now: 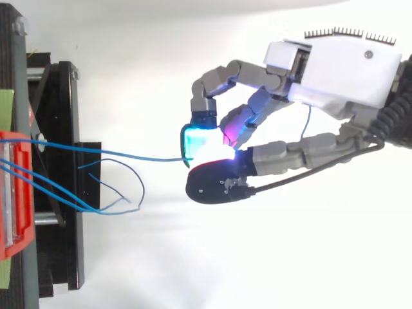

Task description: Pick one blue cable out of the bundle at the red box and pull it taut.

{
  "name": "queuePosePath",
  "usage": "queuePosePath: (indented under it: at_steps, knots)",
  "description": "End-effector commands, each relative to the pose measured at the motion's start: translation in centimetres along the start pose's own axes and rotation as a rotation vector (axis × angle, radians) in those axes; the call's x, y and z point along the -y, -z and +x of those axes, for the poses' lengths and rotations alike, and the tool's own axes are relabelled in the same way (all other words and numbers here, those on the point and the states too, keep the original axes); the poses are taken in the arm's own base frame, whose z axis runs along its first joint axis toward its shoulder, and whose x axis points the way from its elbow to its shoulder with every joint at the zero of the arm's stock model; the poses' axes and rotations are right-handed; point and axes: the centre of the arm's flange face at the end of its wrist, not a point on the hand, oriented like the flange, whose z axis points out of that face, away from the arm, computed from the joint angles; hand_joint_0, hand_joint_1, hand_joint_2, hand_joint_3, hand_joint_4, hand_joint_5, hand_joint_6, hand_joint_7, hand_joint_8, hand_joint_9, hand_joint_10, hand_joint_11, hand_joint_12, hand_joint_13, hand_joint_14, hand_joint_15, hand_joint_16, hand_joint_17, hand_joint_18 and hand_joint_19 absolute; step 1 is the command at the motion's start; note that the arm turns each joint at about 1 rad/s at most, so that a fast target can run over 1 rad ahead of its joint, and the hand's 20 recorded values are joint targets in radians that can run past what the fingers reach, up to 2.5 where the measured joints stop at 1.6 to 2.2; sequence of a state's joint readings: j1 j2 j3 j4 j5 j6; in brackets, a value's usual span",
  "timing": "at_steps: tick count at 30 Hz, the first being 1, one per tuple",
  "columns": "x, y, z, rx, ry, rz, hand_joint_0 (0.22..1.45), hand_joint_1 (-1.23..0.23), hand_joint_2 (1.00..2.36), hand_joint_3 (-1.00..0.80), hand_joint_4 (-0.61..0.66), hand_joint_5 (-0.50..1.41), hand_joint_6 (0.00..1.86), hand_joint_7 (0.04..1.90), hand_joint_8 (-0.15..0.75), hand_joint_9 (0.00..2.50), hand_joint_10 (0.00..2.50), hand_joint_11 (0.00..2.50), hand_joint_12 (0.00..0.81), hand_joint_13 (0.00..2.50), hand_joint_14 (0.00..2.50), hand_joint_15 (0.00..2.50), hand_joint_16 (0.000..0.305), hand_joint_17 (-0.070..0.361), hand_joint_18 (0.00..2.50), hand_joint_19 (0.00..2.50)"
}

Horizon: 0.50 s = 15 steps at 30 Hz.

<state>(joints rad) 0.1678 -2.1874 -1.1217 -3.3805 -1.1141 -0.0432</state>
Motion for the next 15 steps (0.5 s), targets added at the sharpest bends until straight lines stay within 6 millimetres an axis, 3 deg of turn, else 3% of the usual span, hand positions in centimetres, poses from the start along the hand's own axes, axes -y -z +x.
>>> queuePosePath:
  at_steps: [1, 15]
  knots:
    - [1.2, -1.2, 0.9, -0.001, -0.044, -0.089, 0.65, -0.89, 1.06, 0.12, -0.09, -0.09, 0.89, 1.40, 0.330, 0.81, 0.01, 0.48, 0.407, 0.68, 0.01, 0.34, 0.059, 0.134, 0.65, 0.33]
    - [0.2, -2.0, 3.9, -0.132, -0.084, -0.229, 0.64, -0.89, 1.07, 0.10, -0.10, -0.09, 0.89, 1.39, 0.324, 0.76, 0.01, 0.42, 0.404, 0.60, 0.01, 0.31, 0.059, 0.134, 0.58, 0.30]
